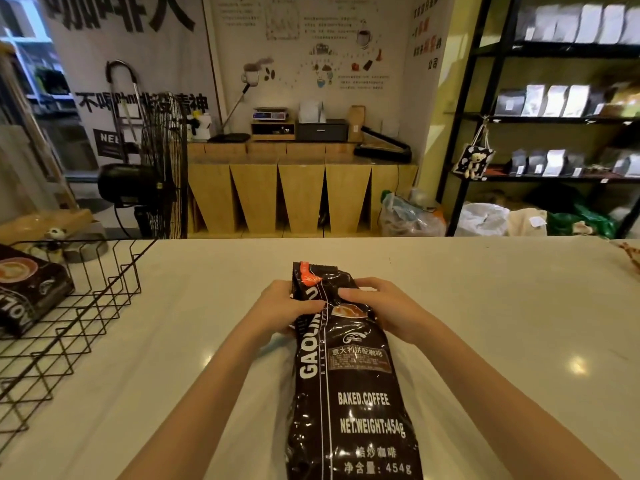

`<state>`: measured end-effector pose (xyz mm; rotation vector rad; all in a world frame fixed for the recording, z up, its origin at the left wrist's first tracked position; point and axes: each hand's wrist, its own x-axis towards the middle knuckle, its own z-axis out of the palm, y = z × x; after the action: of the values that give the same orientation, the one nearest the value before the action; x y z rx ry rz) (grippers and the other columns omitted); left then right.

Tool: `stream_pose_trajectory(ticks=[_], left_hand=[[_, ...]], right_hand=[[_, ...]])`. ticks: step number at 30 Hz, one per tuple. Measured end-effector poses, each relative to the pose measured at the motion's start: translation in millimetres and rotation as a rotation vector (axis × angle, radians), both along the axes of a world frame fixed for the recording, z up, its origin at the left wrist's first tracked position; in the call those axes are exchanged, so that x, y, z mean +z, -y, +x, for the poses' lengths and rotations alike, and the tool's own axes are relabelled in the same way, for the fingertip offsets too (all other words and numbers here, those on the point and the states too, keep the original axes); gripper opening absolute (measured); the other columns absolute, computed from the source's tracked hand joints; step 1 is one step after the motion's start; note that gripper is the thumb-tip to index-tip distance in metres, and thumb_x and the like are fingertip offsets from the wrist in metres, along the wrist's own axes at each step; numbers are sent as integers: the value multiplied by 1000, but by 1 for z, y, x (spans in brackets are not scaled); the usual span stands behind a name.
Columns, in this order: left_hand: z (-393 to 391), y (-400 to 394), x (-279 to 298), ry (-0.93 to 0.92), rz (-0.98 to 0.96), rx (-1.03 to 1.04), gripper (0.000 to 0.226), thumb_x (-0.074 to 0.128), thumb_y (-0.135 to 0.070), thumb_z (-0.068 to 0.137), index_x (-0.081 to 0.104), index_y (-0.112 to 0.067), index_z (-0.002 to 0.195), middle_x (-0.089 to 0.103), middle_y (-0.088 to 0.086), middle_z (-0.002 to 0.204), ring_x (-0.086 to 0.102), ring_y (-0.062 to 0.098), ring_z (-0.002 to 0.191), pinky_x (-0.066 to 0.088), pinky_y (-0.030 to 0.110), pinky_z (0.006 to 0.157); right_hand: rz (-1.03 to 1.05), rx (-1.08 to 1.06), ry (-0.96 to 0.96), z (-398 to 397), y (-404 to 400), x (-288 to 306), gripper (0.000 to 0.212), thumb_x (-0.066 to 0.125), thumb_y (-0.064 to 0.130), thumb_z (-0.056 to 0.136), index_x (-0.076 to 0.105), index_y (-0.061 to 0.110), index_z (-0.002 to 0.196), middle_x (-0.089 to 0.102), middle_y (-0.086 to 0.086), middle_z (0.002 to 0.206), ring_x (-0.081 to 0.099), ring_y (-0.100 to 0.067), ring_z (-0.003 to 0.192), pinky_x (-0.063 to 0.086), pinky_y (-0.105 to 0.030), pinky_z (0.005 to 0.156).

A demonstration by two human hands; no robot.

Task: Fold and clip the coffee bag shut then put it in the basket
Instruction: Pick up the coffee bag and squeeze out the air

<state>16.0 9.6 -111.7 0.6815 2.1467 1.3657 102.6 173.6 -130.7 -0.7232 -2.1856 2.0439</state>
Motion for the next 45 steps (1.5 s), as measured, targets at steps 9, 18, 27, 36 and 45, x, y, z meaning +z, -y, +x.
stream_pose_trajectory(ticks=[9,18,27,36,45], left_hand=[[-1,5,12,62,49,-2,10,68,-16,77,61,-16,84,71,8,86,68,21,75,54,27,56],[9,7,58,-28,397,51,11,74,-15,71,69,-15,82,74,-3,67,70,7,60,51,16,49],[27,-18,57,210,444,-62,36,76,-29,64,66,-19,97,77,1,84,73,19,79,56,30,69],[32,-27,41,307,600,104,37,78,-21,62,67,-10,95,76,13,85,73,27,75,56,31,60],[35,-24,42,358,525,110,31,68,-31,75,68,-8,95,76,14,83,72,25,70,53,29,60]], right_hand=[[-276,28,-62,2,10,2,34,72,24,72,63,4,99,74,-10,80,70,-21,68,55,-30,63],[-102,9,-489,5,6,61,21,69,7,73,65,10,93,75,-7,77,71,-20,68,56,-28,60],[-61,-65,-684,6,-8,87,41,72,16,60,65,12,100,75,-5,89,71,-22,81,57,-33,71],[797,-173,-727,9,4,126,73,68,30,75,29,29,138,39,10,137,33,-7,129,30,-21,100],[1855,352,-658,-40,46,150,28,55,30,86,68,6,89,66,-10,88,60,-25,82,45,-31,67]])
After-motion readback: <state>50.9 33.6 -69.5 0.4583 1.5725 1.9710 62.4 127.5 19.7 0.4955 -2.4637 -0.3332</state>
